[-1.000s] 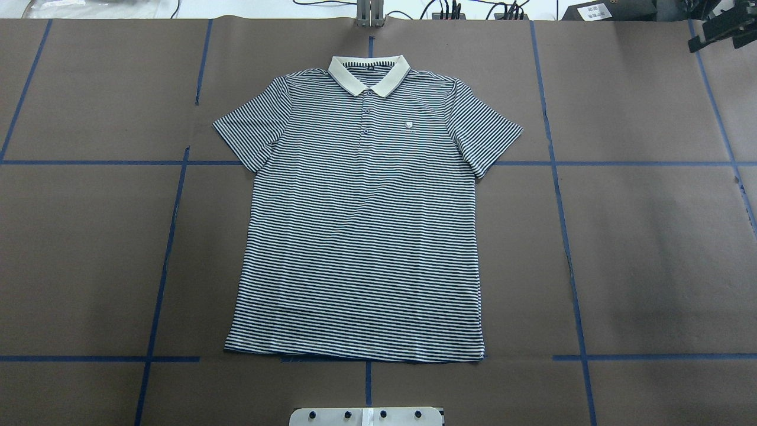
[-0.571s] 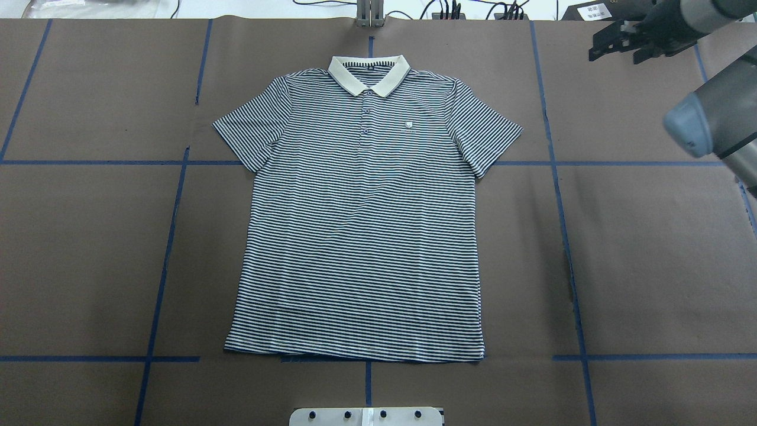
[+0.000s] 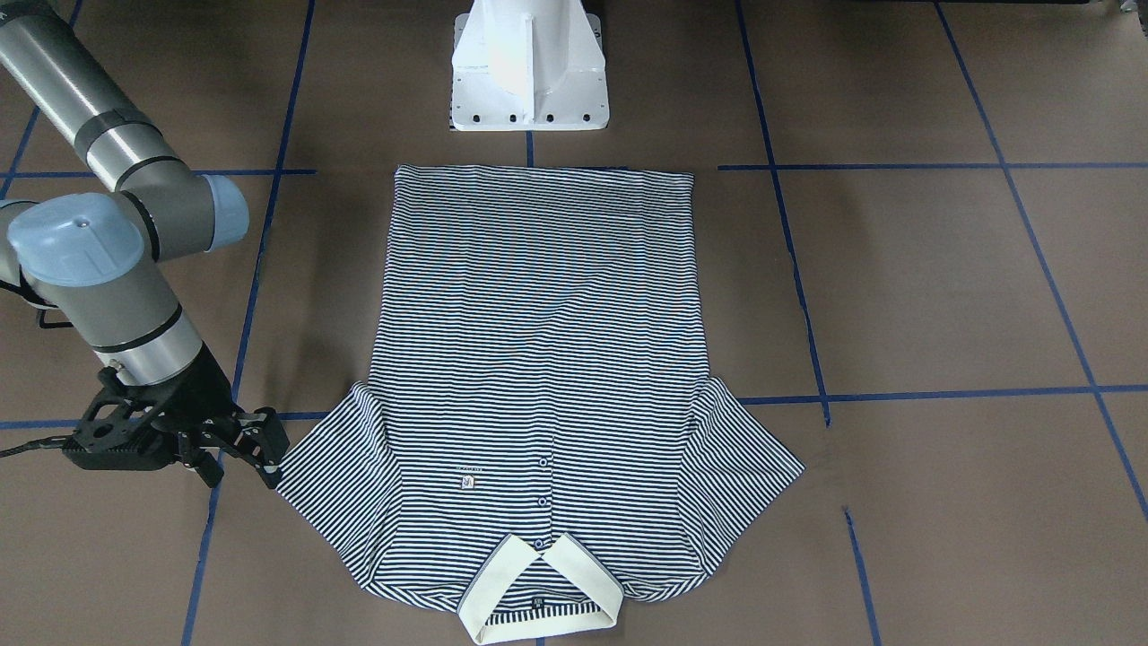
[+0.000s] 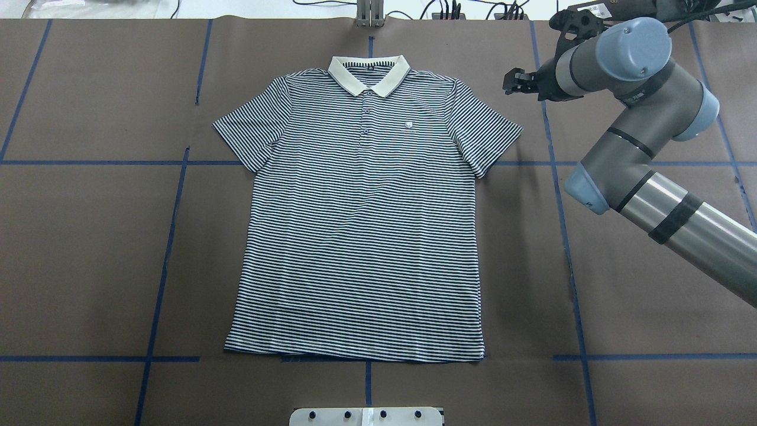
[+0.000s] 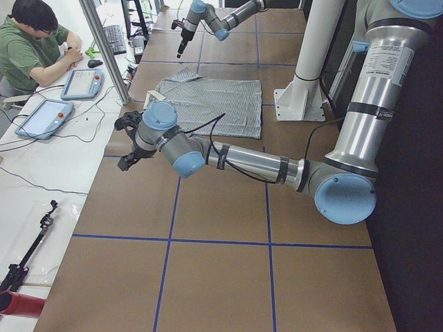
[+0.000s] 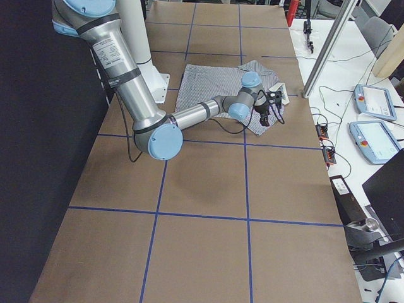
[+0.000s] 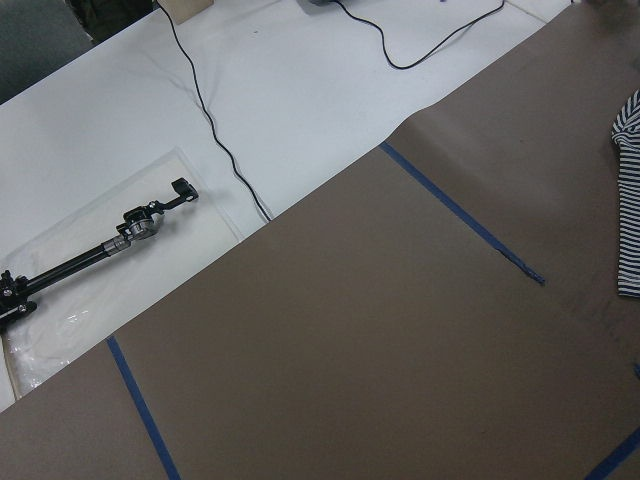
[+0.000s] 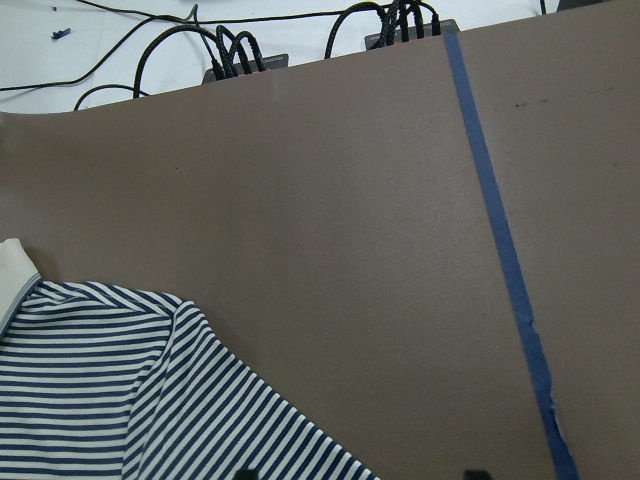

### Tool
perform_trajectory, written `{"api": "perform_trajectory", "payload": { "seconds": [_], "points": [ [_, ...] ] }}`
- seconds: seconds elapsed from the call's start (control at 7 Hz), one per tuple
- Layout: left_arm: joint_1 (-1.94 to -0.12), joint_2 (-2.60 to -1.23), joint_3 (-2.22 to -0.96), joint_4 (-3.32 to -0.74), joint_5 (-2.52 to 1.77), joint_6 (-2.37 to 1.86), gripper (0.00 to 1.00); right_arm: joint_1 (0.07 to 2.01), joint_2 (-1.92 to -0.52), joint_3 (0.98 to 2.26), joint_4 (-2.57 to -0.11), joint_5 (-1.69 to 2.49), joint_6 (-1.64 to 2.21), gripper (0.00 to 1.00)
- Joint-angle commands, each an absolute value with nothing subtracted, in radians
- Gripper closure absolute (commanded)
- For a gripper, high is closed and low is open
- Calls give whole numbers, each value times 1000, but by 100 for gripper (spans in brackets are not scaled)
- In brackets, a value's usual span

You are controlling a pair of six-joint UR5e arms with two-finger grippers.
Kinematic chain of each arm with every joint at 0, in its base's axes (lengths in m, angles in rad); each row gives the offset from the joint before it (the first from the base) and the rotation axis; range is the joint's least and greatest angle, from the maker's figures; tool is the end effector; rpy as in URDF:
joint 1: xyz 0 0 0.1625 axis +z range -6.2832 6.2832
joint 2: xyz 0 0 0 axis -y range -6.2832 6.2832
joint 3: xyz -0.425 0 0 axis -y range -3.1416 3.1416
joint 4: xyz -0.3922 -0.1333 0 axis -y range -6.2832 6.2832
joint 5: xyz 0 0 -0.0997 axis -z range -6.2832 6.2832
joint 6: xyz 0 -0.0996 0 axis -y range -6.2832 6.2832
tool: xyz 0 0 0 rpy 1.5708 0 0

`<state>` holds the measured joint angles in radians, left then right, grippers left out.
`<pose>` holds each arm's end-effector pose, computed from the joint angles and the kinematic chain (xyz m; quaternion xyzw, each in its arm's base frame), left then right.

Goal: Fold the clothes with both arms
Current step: 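Move the right gripper toward the shirt's sleeve nearest it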

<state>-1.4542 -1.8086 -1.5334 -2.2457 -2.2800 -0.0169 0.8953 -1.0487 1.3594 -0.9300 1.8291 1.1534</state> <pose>0.0026 -0.6102 0.4694 0.3756 0.3403 0.1893 0.8410 -0.3671 -0.6306 0.3857 0.1865 -0.4297 0.1513 0.8705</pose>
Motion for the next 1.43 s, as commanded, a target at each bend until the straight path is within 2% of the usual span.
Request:
{"api": "perform_trajectory", "payload": {
  "seconds": [0.0, 0.14, 1.29],
  "points": [
    [-1454, -1809, -1534, -2246, -2279, -17, 0, 861, -1038, 1286, -854, 1798, 1172, 33],
    [-1454, -1809, -1535, -2246, -2278, -18, 0, 854, -1045, 1254, -821, 1795, 1172, 33],
    [-1448, -1810, -1534, -2246, -2278, -18, 0, 815, -1063, 1232, -821, 1743, 1172, 40]
  ]
}}
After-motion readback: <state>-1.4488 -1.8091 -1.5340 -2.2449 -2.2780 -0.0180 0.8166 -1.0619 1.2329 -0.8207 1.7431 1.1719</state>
